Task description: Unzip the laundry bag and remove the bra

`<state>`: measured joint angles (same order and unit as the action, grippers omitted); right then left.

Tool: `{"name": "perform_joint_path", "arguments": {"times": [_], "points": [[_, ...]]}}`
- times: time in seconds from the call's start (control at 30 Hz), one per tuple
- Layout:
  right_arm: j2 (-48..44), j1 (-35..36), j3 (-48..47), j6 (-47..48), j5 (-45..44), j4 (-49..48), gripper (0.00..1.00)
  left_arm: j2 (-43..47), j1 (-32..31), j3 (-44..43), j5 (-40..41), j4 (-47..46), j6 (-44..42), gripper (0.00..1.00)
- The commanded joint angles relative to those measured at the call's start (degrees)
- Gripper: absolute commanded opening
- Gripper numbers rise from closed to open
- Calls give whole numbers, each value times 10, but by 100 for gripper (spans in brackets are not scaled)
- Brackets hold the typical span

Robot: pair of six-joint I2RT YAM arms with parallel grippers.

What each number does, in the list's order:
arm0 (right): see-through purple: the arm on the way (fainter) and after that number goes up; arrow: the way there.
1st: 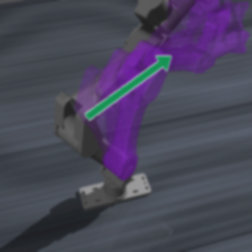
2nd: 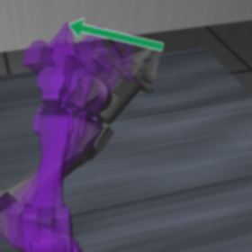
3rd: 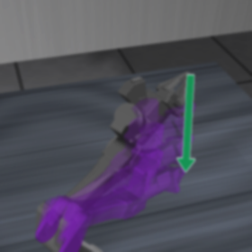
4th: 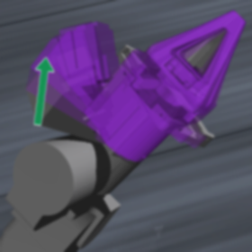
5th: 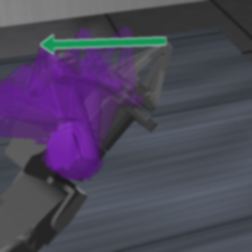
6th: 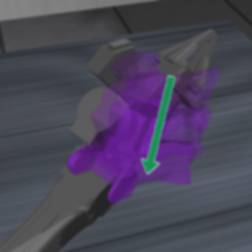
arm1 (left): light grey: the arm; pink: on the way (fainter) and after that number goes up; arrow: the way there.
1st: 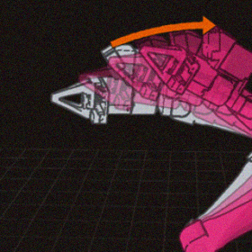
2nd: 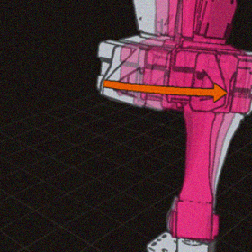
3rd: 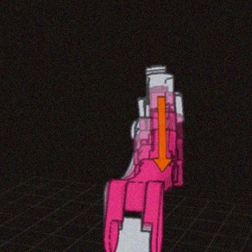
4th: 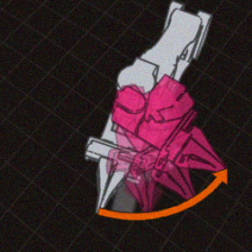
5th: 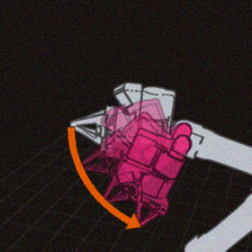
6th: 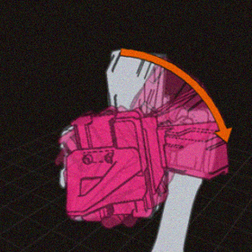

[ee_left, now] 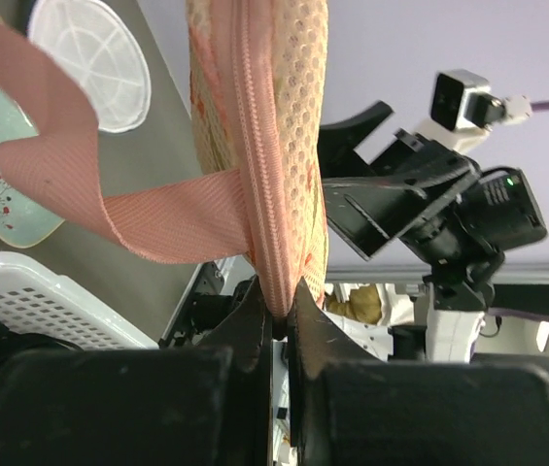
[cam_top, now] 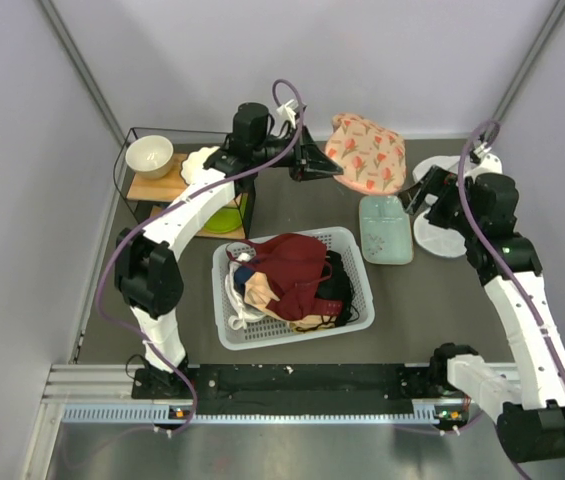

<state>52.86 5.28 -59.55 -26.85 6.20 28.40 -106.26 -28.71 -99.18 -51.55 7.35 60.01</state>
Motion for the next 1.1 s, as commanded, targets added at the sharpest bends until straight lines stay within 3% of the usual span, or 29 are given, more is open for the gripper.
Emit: {"name": "perform_joint_path", "arguments": {"times": [0.0,0.23,0.4,0.53,0.6,0.7,0.93,1.07], "points": [[22,-3,-21,-1,62,-54,95,25,7,-22,-60,-86,19,0],[27,-4,-46,60,14,-64,97,27,10,-10,-60,-96,30,0],[36,-27,-50,-26,70,-102,98,37,11,-4,-50,-85,-1,0],[63,-183,-45,-111,196,-191,97,47,11,1,-78,-83,-47,0],[107,-204,-51,-164,273,-212,96,47,11,-1,-91,-82,-61,0],[144,-207,-47,-244,343,-299,96,47,11,-1,-103,-81,-74,0],[232,-198,-3,-416,407,-469,97,42,11,-11,-110,-82,-82,0],[265,-159,-18,-425,414,-483,97,40,11,-13,-109,-83,-82,0]]}}
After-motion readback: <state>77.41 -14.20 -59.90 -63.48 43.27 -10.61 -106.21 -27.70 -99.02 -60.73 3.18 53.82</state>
